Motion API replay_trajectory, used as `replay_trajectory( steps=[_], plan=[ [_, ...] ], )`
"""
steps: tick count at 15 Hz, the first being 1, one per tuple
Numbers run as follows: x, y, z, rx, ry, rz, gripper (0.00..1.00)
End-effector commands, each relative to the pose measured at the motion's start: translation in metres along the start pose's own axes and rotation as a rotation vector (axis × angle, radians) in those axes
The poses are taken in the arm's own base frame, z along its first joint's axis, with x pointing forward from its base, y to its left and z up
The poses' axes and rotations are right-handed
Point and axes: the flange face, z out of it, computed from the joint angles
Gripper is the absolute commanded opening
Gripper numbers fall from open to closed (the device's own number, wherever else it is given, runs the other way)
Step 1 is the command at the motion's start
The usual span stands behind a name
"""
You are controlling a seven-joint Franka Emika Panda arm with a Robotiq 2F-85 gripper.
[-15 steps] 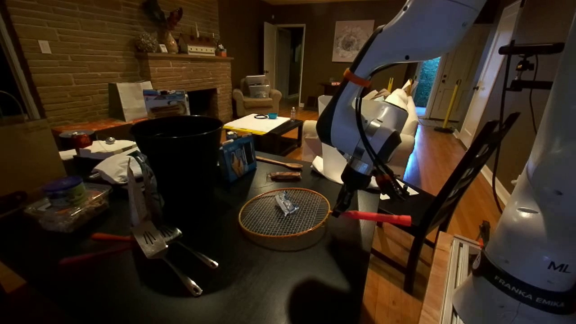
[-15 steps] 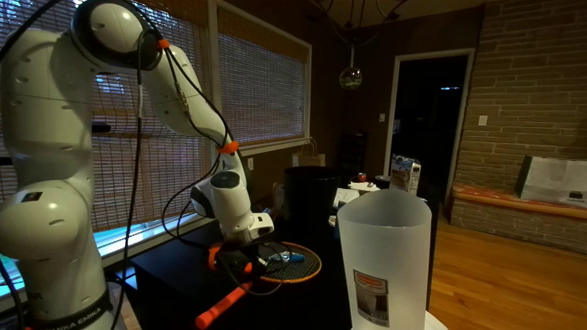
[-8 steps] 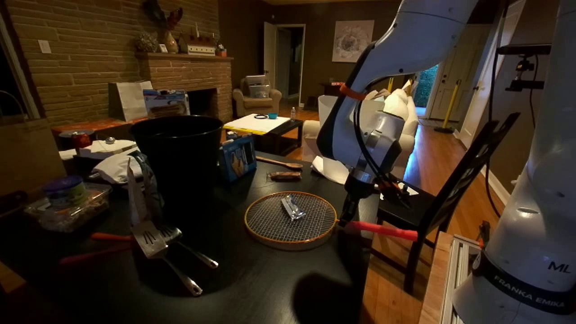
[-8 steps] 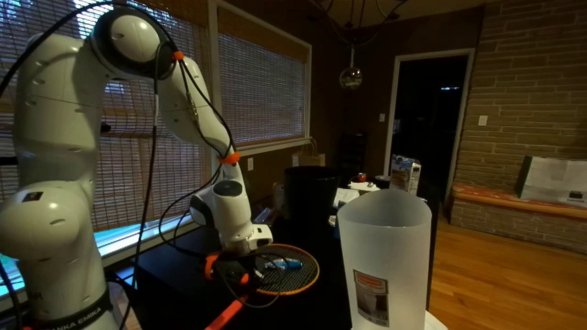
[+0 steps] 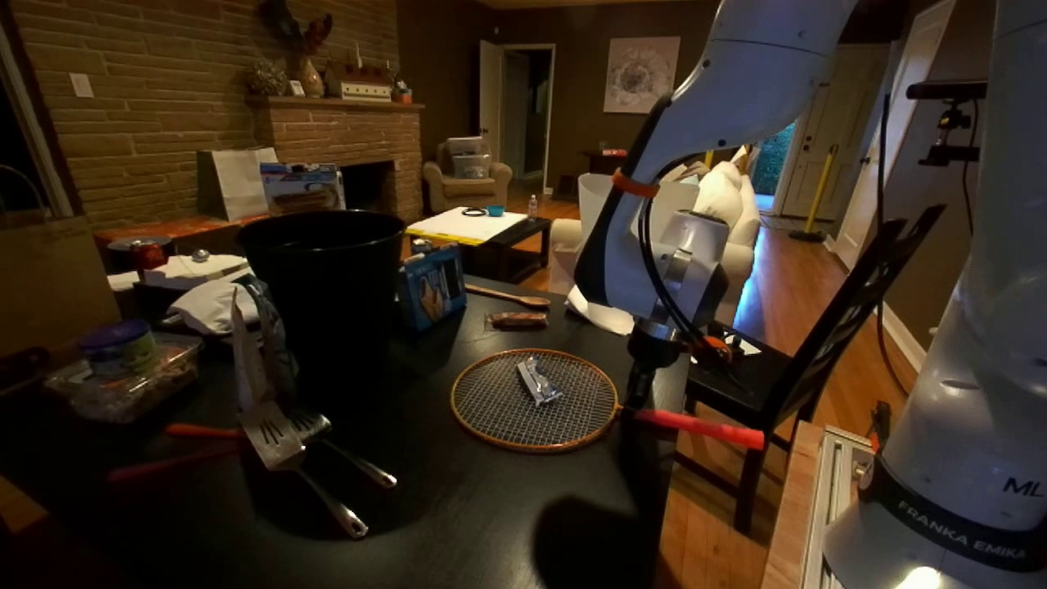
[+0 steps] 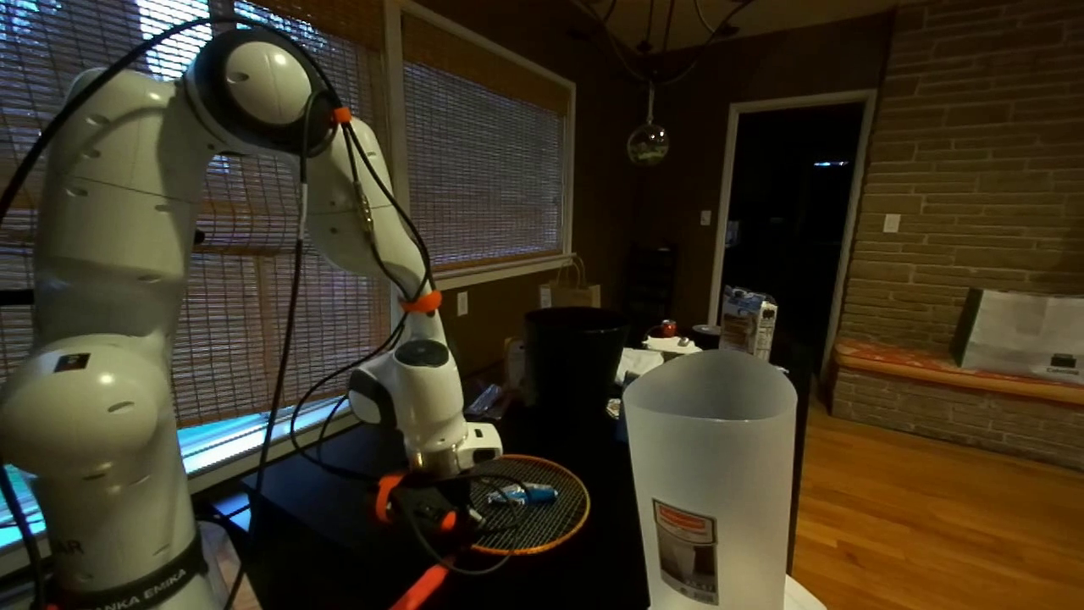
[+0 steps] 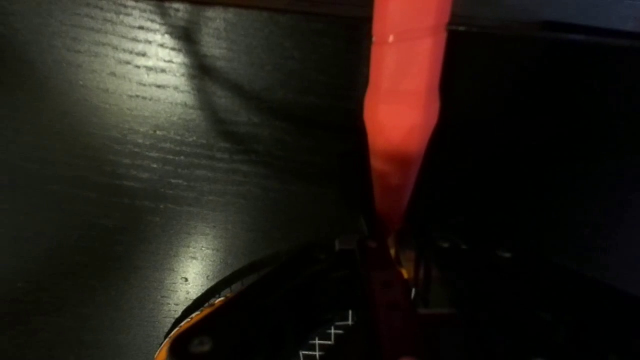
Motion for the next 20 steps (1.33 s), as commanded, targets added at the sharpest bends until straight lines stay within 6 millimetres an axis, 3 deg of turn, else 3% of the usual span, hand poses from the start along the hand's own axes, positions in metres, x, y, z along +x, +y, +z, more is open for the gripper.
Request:
replay_trajectory(
  steps=[1,8,10,11,12,14,20],
  plan=[
    [-0.003,0.000,0.006,-0.014,-0.028,0.012,0.40],
    [-0.012,0.008,0.011,-0.033,-0.064,0.043,0.88],
    [-0.015,0.009,0.015,-0.027,-0.077,0.057,0.97],
    [-0.016,0.009,0.015,-0.024,-0.080,0.060,0.90],
    [-0.015,0.009,0.014,-0.027,-0.076,0.060,0.64],
    [-0.012,0.008,0.013,-0.023,-0.072,0.061,0.64],
    [-0.012,0.013,0.011,-0.043,-0.087,0.062,0.21]
  ],
)
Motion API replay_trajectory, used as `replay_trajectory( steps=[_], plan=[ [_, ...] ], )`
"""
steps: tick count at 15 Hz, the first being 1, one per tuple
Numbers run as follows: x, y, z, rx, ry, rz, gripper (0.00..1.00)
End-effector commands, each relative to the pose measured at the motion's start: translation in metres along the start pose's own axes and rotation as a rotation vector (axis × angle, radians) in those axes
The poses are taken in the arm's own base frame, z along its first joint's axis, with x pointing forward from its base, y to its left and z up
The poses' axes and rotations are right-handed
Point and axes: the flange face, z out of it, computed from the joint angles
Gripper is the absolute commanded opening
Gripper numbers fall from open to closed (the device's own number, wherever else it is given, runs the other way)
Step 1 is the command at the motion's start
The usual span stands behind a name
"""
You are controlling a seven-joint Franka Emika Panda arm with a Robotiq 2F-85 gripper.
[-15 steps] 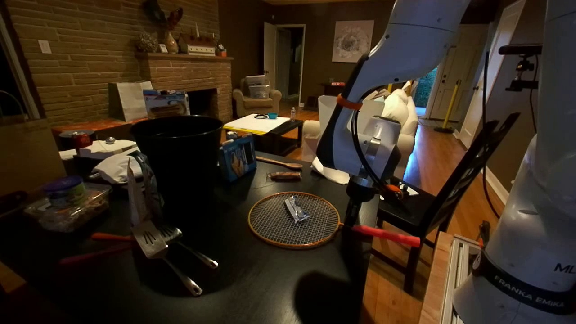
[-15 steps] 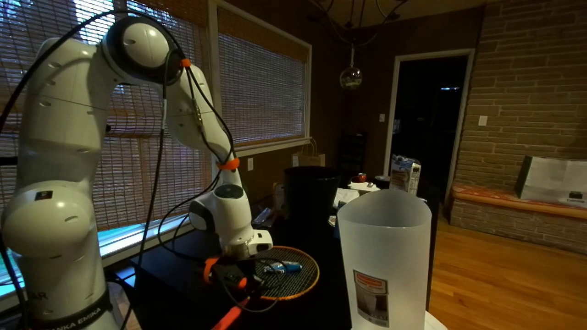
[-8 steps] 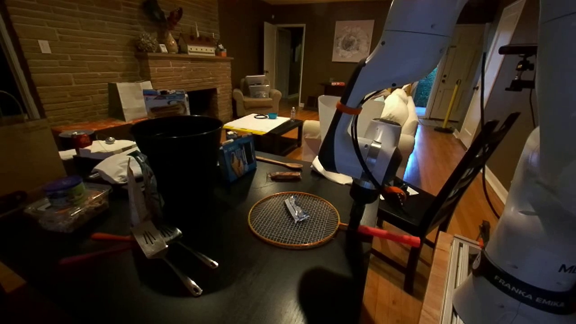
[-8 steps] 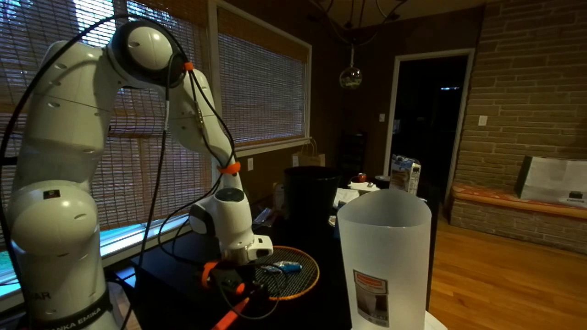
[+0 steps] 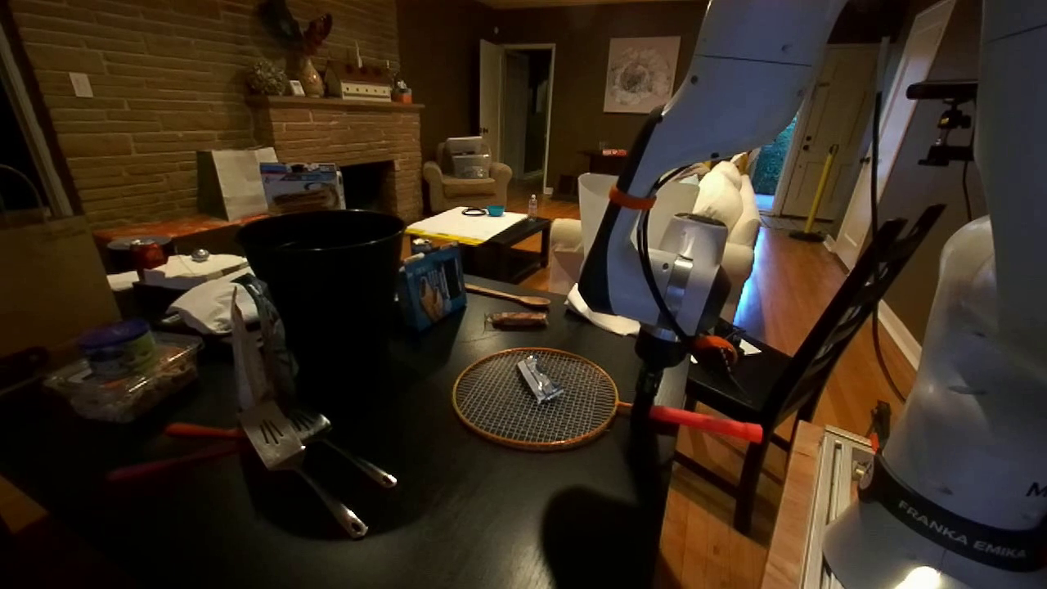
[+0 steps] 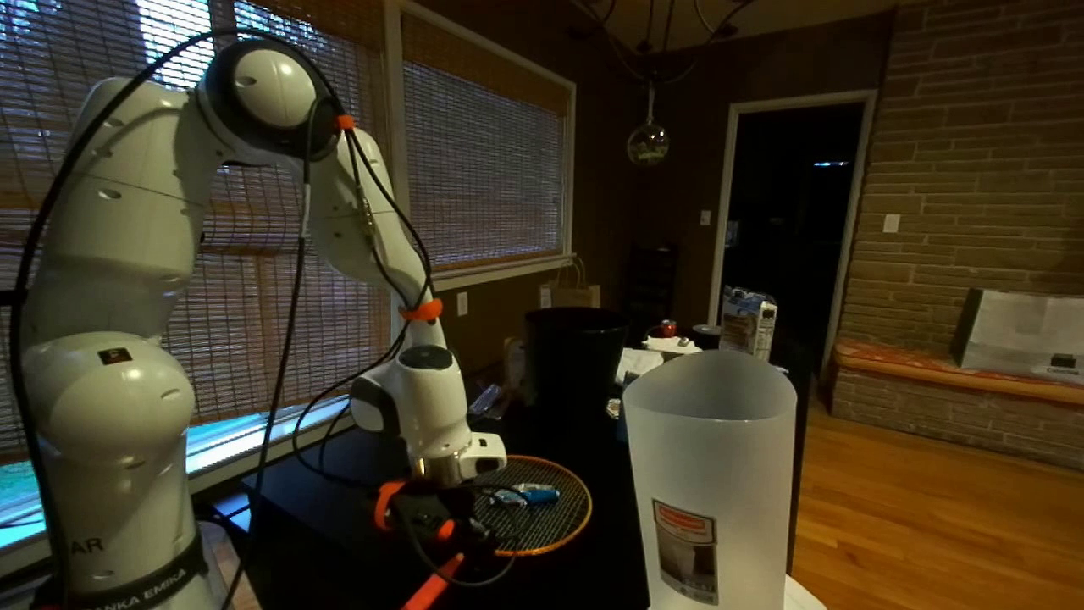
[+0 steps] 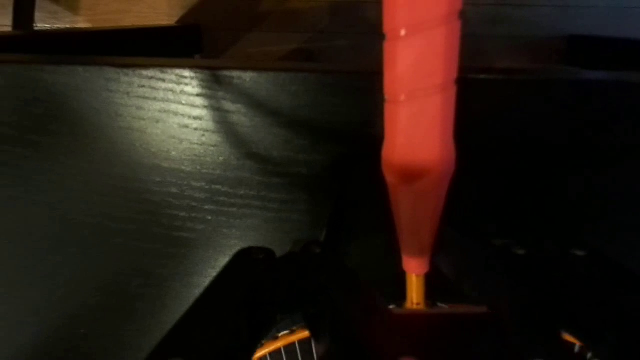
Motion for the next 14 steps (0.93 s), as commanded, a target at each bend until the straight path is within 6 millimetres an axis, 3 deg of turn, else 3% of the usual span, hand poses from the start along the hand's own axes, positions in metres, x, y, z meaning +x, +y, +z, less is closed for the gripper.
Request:
replay_trajectory(
  steps=[1,3,6,14],
  plan=[
    [-0.002,0.001,0.007,0.002,-0.035,0.005,0.14],
    [-0.002,0.003,0.007,-0.004,-0.040,0.009,0.01],
    [0.001,0.005,0.005,0.005,-0.045,0.010,0.05],
    [0.018,0.004,-0.013,0.007,-0.012,-0.054,0.05]
  ],
)
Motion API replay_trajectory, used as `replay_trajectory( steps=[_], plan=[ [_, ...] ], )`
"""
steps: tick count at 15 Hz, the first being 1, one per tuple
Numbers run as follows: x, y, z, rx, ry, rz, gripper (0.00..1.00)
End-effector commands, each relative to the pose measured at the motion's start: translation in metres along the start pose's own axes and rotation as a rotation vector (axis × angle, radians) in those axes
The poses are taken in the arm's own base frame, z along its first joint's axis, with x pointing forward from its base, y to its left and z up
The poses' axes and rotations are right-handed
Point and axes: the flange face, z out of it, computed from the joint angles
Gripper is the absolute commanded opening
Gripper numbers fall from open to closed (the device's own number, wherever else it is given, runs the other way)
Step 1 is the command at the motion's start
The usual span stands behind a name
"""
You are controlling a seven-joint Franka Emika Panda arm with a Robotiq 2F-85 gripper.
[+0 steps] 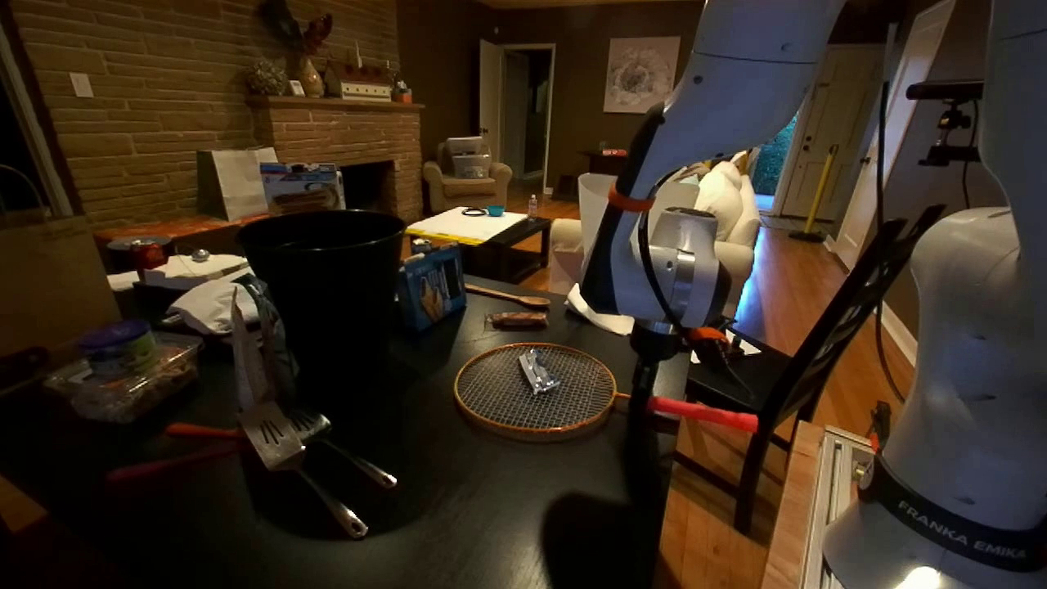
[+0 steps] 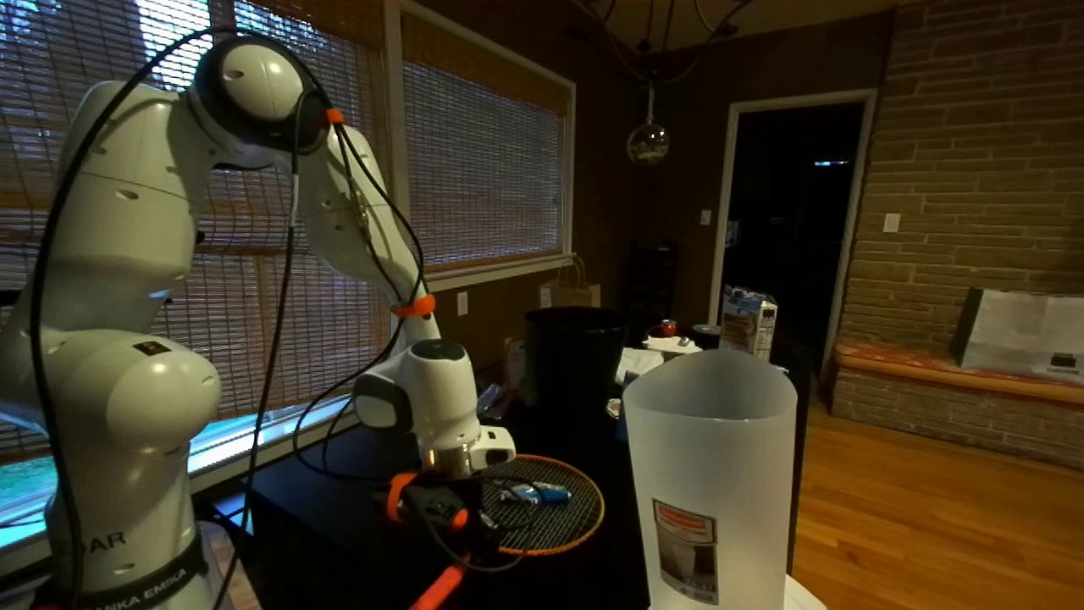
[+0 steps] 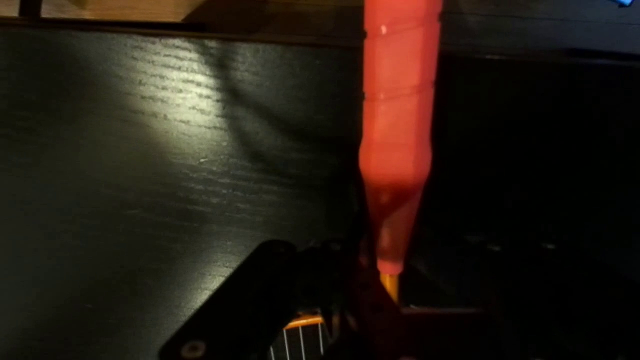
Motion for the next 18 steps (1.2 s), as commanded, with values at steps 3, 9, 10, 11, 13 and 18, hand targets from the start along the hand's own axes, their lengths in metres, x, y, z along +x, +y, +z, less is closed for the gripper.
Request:
replay_trajectory(
  steps=[3,9,10,11,13,18],
  plan=[
    [0.0098,-0.0044,-0.0098,0.006,0.006,-0.020,0.05],
    [0.0136,-0.0054,-0.0096,0.007,-0.013,-0.017,0.05],
    [0.0138,-0.0061,-0.0100,0.017,-0.014,-0.010,0.05],
    [0.0140,-0.0066,-0.0102,0.024,-0.015,-0.007,0.05],
    [0.0145,-0.0074,-0.0108,0.029,-0.019,-0.003,0.05],
    [0.0145,-0.0094,-0.0110,0.026,-0.030,-0.007,0.06]
  ],
)
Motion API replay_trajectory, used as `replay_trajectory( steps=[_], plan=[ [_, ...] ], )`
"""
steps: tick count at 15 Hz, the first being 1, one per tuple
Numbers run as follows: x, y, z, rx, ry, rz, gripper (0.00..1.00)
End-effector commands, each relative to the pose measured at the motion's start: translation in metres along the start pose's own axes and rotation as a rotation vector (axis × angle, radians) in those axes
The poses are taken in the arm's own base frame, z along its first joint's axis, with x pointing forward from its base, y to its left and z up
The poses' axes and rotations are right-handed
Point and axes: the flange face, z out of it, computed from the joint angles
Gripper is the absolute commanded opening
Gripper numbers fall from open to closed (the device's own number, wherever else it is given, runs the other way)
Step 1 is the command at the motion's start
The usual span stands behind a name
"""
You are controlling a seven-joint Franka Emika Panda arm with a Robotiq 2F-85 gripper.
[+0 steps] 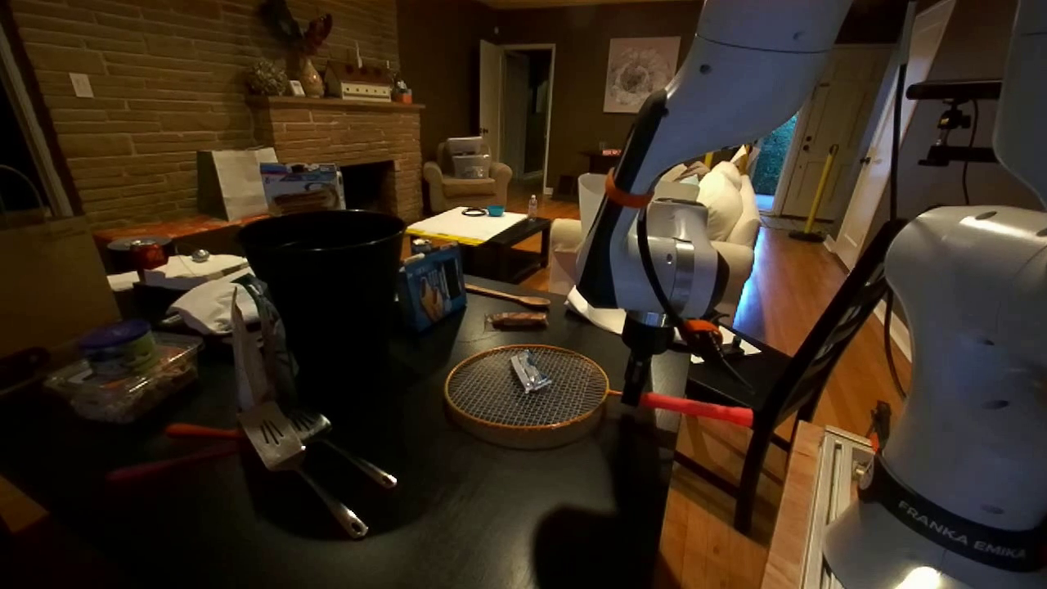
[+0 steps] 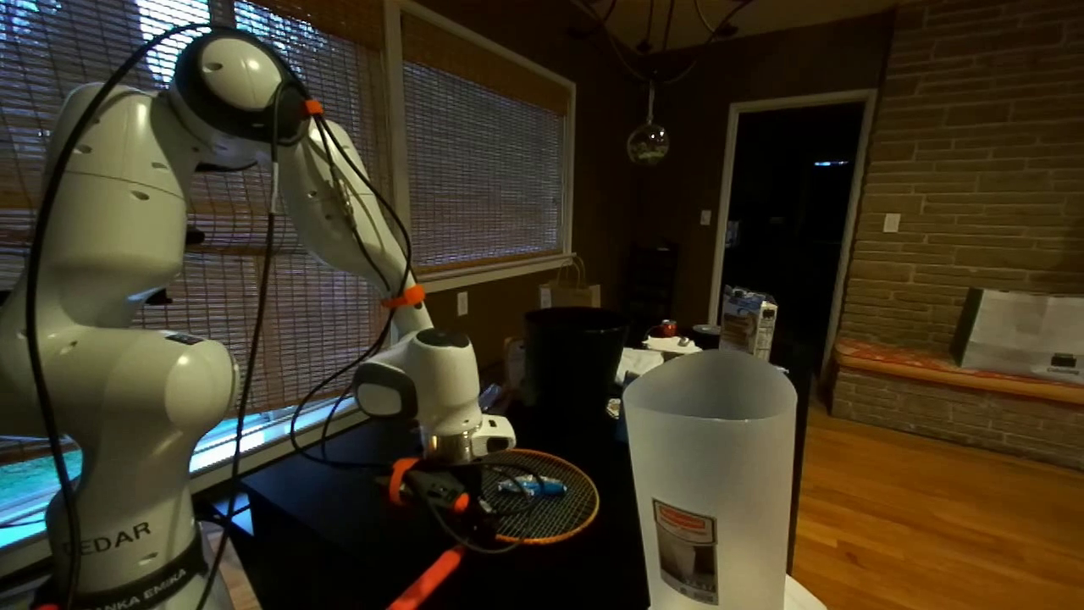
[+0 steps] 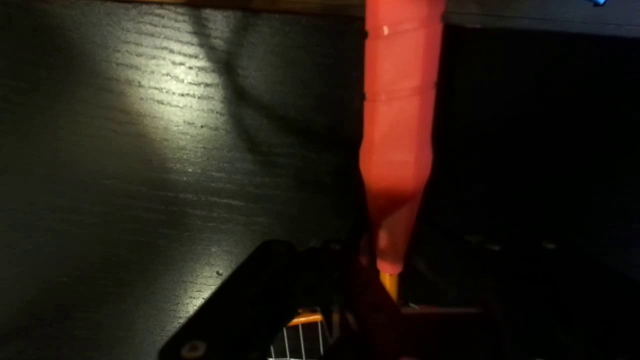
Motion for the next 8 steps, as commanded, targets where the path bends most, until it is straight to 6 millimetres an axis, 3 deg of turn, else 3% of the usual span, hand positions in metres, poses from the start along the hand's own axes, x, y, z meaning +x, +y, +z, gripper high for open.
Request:
replay_trajectory(
  steps=[1,4,6,8],
  plan=[
    [0.0006,-0.0014,0.0011,-0.005,-0.023,-0.005,0.08],
    [-0.0010,-0.0030,0.0035,-0.013,-0.038,-0.016,0.05],
    [-0.0019,-0.0046,0.0051,-0.013,-0.047,-0.020,0.13],
    [-0.0024,-0.0059,0.0063,-0.009,-0.055,-0.024,0.08]
  ],
)
